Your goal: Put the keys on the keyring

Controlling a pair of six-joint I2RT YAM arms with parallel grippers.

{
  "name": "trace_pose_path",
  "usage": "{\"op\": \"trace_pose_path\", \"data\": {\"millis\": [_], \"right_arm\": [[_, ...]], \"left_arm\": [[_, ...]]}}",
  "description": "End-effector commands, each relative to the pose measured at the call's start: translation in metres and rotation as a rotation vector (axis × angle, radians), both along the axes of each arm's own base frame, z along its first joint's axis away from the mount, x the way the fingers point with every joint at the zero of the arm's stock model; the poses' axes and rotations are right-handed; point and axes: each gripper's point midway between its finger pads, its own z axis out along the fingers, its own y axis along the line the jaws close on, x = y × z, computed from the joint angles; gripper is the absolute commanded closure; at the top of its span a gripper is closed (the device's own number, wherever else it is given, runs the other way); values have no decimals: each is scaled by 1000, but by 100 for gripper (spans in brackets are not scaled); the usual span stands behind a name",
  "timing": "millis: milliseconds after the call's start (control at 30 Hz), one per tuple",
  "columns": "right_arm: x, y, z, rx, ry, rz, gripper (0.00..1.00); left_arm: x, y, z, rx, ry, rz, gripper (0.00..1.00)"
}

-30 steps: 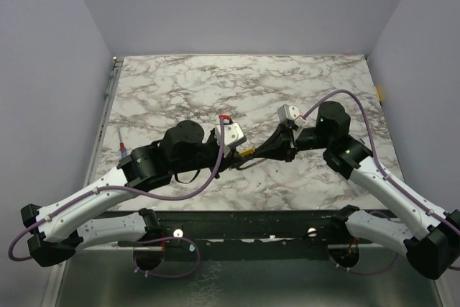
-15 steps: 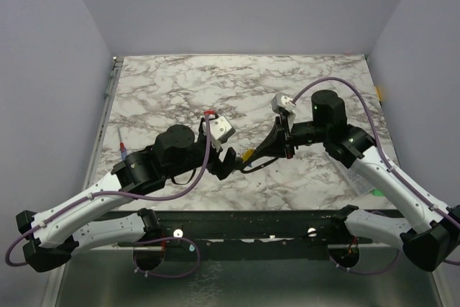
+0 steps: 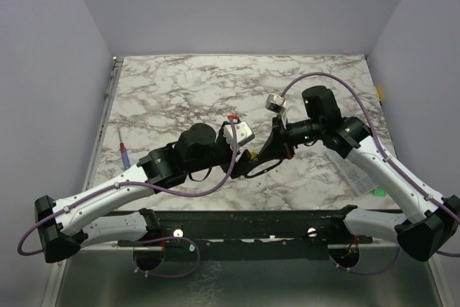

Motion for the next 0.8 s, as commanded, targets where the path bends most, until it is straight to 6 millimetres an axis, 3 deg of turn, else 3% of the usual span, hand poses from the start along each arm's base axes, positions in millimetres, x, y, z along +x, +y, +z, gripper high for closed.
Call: {"op": "trace_pose_path", "data": {"millis": [0, 367, 600, 767], "right_arm": [[-4, -2, 4, -19, 29, -14, 99], [-7, -3, 8, -6, 15, -14, 99], [-4, -10, 0, -37, -4, -59, 99], [-7, -14, -1, -35, -24, -75, 96]], "left_arm": [[0, -18, 14, -81, -54, -62, 40], [-2, -27, 9, -98, -31, -80, 99], [-1, -20, 26, -145, -23, -36, 100], [-2, -16, 26, -147, 13, -10, 100]]}}
